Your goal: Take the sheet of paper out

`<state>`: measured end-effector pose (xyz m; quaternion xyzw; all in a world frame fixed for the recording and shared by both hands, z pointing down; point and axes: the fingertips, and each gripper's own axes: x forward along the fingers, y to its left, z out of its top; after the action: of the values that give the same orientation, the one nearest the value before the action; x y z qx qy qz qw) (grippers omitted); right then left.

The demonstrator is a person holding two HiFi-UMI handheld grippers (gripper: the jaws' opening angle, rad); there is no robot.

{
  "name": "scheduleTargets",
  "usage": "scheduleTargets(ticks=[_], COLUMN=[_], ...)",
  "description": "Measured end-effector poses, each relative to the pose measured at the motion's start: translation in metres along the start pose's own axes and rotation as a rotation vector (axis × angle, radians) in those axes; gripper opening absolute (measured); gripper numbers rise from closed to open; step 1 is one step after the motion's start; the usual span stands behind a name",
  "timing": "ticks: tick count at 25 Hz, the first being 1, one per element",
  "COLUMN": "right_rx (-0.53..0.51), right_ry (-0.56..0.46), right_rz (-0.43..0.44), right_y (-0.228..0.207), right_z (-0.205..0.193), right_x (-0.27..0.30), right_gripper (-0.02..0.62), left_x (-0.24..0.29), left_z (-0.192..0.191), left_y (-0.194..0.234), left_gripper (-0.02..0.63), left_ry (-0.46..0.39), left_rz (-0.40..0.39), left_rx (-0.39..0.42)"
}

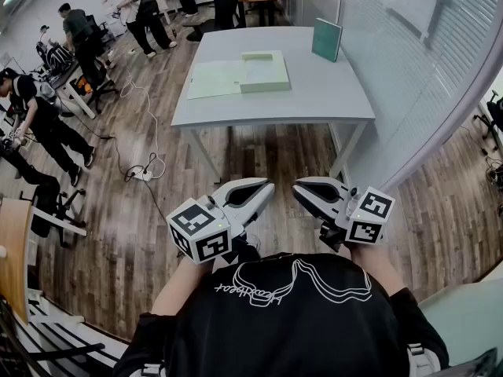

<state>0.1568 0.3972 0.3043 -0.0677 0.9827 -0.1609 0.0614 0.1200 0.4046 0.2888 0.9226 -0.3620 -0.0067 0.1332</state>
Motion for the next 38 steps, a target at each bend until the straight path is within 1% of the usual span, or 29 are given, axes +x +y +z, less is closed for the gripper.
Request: scheduleTargets(ticks=[13, 18, 21, 25, 28, 33, 38], right_rx=[-0.017, -0.054, -0.047, 0.005, 0.056, 0.063, 0.078], right_ry=[-0.008, 0.018, 0.017, 0.017, 0.004, 0.008, 0.004], right_rz=[0.010, 0.037, 0.052, 0.032, 0.028, -0.017, -0.048], right_y=[0.009, 0.012, 0.012, -0.005, -0.021, -0.055, -0.102], right_z=[0.005, 0.003, 0.000, -0.008, -0.011, -0.014, -0.012], right_x=[-0.013, -0.009, -0.003, 0.004, 0.006, 0.015, 0.037], right_gripper=[0.009, 0.009, 0.009, 0.009, 0.009, 0.009, 0.011], left_x=[0.006, 0.008, 0.005, 0.007, 0.014, 0.030, 0.047], left_z=[-0.001, 0.002, 0.000, -0.010, -0.015, -0.015, -0.010], left_y=[-0.021, -0.016, -0.010, 0.005, 0.019, 0.050, 0.096], left_gripper=[0.012, 0.012, 0.012, 0.012, 0.012, 0.012, 0.012], left_ry=[0.017, 0.023, 0.030, 0.045, 0.053, 0.041, 0.044], left_rz=[0.002, 0.009, 0.014, 0.012, 0.007, -0.021, -0.036], left_rx=[0.025, 0.030, 0.025, -0.005, -0.007, -0.021, -0.028])
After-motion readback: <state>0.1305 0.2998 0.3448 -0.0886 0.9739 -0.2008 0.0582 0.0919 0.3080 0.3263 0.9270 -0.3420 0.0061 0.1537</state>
